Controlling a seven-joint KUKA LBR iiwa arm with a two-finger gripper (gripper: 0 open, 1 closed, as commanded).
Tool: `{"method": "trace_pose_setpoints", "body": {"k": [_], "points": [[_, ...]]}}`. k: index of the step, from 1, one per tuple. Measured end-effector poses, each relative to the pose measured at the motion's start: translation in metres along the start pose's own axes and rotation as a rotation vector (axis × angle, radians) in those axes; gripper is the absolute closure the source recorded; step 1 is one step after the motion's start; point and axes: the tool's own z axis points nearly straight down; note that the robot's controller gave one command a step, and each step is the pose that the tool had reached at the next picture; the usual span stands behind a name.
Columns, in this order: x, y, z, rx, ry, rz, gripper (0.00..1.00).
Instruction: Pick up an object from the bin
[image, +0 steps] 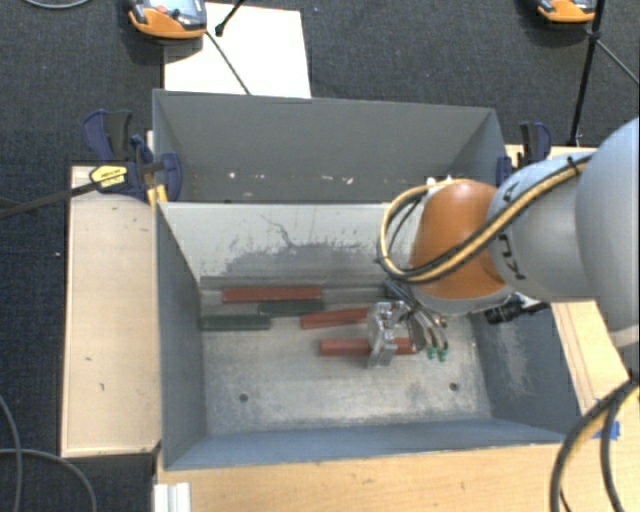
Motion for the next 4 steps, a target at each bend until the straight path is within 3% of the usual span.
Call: {"method": "trace_pose_setpoints", "body": {"k": [1, 2, 3, 4], "points": [[0.000, 0.000, 0.000, 0.001, 0.000, -0.001, 1.00], [-0.003, -0.055, -0.123, 0.001, -0.002, -0.063, 1.00], [-0.003, -0.055, -0.123, 0.001, -0.002, -0.064, 1.00], [-0.001, -0.061, -0.153, 0.000, 0.003, -0.155, 1.00]]}}
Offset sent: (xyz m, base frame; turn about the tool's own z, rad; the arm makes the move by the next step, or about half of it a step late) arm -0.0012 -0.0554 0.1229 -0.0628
